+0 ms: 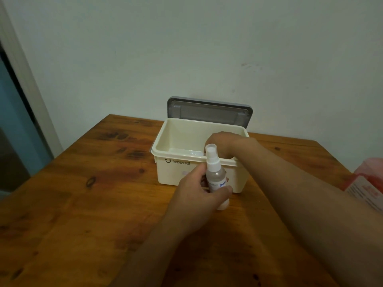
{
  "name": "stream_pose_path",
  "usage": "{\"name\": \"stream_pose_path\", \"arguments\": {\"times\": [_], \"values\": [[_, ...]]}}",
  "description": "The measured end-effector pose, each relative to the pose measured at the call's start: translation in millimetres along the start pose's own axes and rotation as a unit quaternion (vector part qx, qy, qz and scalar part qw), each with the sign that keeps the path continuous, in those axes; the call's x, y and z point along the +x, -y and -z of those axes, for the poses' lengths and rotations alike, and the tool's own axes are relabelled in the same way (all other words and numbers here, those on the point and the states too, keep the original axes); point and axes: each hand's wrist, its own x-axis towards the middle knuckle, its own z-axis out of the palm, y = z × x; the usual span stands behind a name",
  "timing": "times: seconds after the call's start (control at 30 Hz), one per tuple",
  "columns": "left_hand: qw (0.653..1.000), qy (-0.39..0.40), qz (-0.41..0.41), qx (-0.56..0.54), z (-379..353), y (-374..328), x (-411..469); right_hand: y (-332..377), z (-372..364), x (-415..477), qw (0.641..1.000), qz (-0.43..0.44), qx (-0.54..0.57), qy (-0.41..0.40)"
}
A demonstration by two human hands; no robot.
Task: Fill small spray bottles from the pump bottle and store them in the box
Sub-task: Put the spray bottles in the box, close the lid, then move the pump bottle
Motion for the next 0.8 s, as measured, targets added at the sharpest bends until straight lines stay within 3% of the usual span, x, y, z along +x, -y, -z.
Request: {"name": "stream_pose_path", "arguments": {"times": [0.33,0.47,0.67,0.8], "values": [[0.999,-0.004,0.003,-0.043,-0.4,3.0,2.4,-0.9,3.6,-7.5,1.0,0.002,0.004,-0.019],[0.999,-0.008,-0.007,-0.052,-0.9,2.5,2.3,-2.7,14.4,-29.4,0.995,0.007,0.054,-0.088],[0.995,-0.025,-0.013,-0.091,-0.5,0.5,1.4,-8.1,7.4,-89.6,0.926,0.011,0.273,-0.262],[0.992,-0.05,-0.014,-0.112,-0.7,-2.1,0.6,-10.5,-11.4,-128.1,0.882,0.036,0.371,-0.288]]}}
